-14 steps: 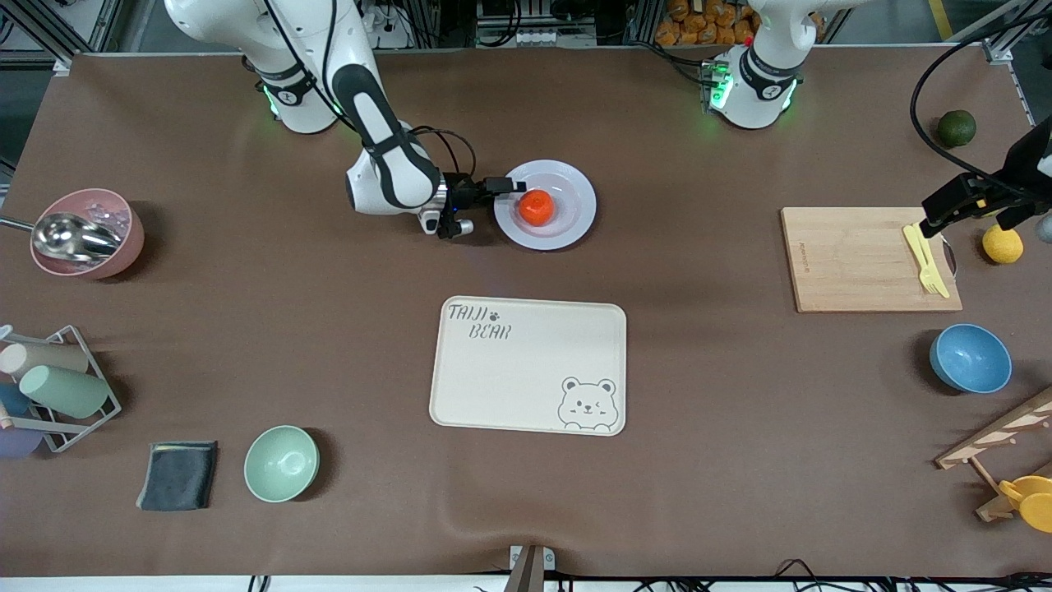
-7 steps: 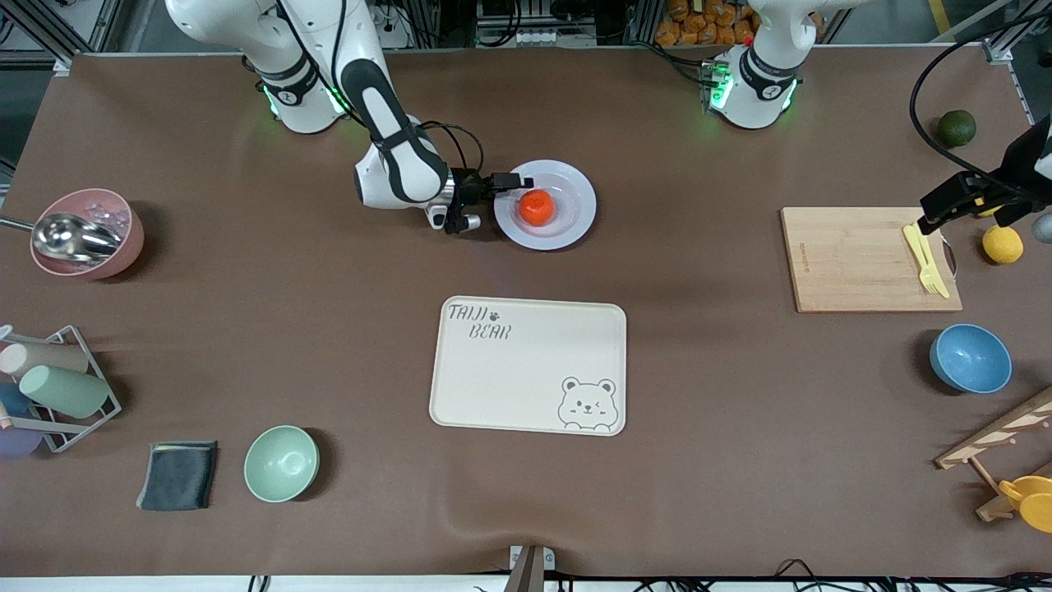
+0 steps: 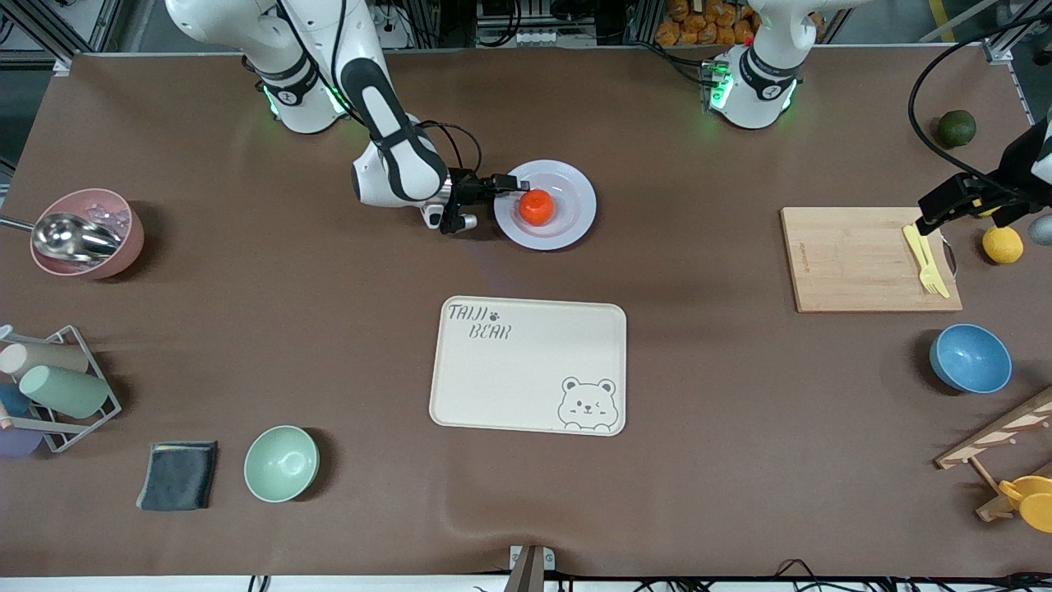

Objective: Place orange and plate with both arms
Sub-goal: 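Grip the white plate rim with the right gripper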

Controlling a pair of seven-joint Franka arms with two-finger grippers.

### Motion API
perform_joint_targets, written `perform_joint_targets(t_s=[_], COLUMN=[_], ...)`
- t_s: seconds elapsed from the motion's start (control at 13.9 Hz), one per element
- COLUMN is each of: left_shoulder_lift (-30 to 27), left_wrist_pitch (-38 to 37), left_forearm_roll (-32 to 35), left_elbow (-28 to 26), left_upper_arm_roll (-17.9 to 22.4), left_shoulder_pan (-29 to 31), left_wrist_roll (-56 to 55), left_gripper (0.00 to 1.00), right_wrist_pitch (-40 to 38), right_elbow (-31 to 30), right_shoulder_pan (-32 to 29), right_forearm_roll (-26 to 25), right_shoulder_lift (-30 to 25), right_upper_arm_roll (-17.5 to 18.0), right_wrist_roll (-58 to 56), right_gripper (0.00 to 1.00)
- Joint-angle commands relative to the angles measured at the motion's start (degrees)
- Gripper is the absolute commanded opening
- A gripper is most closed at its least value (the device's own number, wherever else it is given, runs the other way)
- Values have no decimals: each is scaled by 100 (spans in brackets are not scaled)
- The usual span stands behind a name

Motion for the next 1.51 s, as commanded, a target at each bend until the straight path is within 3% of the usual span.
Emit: perform_joint_targets(t_s=[0.0, 0.94, 1.44], left_shoulder_lift=[4, 4, 30], left_wrist_pitch=[-23, -58, -58], left_forearm_roll=[-138, -138, -138], left_elbow=[7, -125, -134], left_upper_arm_roll=[11, 11, 3], left_shoulder_pan=[4, 30, 30], left_wrist_roll=[-1, 17, 17], left_gripper=[100, 100, 100], right_wrist_pitch=[120, 76, 111], right_elbow=[159, 168, 527], right_shoulder_pan=[156, 60, -186], right_forearm_roll=[225, 225, 146], right_shoulder_lift=[203, -157, -465], right_upper_arm_roll=[-30, -30, -74], right_wrist_roll=[-193, -79, 868], right_gripper=[0, 0, 0])
